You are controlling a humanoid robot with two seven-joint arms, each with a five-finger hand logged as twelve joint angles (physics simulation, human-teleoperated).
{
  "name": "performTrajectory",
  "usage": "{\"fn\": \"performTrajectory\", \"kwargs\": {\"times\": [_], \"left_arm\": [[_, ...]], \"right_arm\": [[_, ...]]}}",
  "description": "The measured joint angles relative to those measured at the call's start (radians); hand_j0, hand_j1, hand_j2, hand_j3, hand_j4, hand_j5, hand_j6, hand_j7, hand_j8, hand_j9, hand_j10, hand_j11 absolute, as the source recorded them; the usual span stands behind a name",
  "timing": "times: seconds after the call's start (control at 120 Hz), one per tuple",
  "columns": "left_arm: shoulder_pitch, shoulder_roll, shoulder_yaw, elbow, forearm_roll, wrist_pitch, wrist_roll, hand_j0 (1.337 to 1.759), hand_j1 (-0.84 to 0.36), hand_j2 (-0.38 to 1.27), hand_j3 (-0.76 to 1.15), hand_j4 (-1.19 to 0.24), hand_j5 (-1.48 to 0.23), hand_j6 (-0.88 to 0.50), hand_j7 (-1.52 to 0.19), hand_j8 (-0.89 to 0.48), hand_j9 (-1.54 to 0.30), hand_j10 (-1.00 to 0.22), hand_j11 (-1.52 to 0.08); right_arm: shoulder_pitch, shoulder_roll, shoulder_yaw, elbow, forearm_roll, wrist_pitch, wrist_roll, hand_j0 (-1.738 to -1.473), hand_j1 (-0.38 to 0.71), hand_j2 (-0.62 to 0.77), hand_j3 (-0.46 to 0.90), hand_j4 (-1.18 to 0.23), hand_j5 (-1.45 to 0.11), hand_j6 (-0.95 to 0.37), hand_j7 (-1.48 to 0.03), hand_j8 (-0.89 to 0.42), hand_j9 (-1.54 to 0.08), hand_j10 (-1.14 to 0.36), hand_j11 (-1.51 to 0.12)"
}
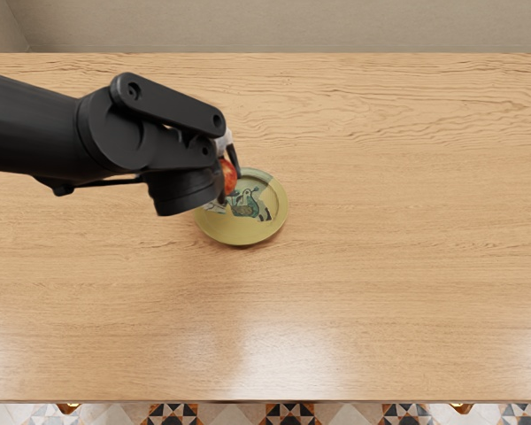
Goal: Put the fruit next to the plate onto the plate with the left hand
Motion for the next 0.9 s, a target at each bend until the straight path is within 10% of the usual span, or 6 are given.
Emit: {"fn": "performTrajectory", "kwargs": {"times": [0.55,0.9], "left_arm": [[0.017,0.0,-0.031,-0.012,0.002,0.001,0.009,1.653,-0.32,0.19,0.0,-0.66,-0.84,-0.38,-0.82,-0.38,-0.82,-0.71,-0.83],[0.015,0.0,-0.033,-0.012,0.005,0.02,0.009,1.657,-0.05,0.08,0.0,-0.35,-0.45,-0.3,-0.45,-0.3,-0.45,-0.36,-0.45]], "right_arm": [[0.0,0.0,0.0,0.0,0.0,0.0,0.0,-1.658,-0.31,-0.01,0.0,-0.04,-0.05,-0.04,-0.05,-0.04,-0.05,-0.04,-0.05],[0.0,0.0,0.0,0.0,0.0,0.0,0.0,-1.658,-0.31,-0.01,0.0,-0.04,-0.05,-0.04,-0.05,-0.04,-0.05,-0.04,-0.05]]}}
